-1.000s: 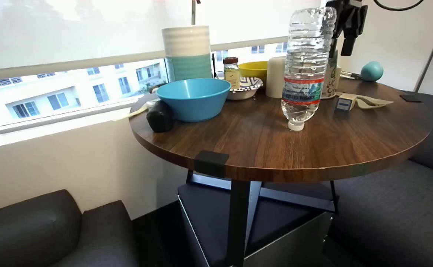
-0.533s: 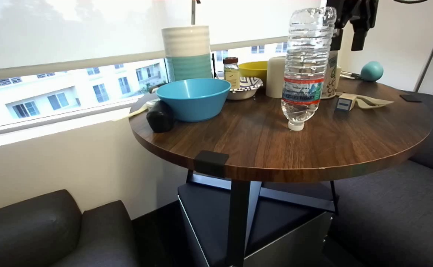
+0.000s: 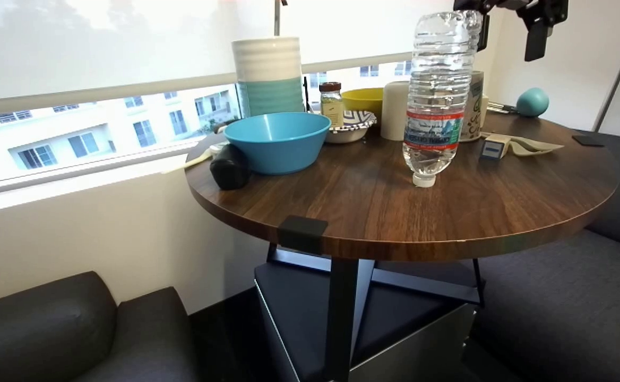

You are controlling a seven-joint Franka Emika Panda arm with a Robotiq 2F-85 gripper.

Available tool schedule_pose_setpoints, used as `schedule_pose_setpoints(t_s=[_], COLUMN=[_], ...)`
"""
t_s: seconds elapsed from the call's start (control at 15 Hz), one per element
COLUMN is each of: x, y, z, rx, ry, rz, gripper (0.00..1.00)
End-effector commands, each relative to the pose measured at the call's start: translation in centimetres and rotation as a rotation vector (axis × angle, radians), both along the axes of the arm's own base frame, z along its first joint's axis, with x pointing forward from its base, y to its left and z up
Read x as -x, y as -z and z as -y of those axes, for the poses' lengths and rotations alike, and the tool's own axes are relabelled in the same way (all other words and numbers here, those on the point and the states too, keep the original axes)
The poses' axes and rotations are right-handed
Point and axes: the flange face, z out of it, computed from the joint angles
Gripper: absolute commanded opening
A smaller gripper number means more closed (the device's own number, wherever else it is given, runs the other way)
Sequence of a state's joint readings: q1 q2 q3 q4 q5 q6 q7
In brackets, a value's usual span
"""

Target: Pick up the water bottle and place it the right way up on the table

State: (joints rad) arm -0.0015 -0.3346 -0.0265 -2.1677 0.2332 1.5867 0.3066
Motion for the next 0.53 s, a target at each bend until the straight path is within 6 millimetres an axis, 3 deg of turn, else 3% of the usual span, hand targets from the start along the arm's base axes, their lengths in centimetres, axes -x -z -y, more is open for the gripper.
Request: schedule_pose_setpoints(t_s=[0.0,0.47], x=[-0.02,-0.19], y=[0.04,0.01], z=[-0.01,-0.20], rx=[0.000,-0.019], ry=[-0.003,0.032], rz=[-0.002,-0.005], gripper=[1.00,1.00])
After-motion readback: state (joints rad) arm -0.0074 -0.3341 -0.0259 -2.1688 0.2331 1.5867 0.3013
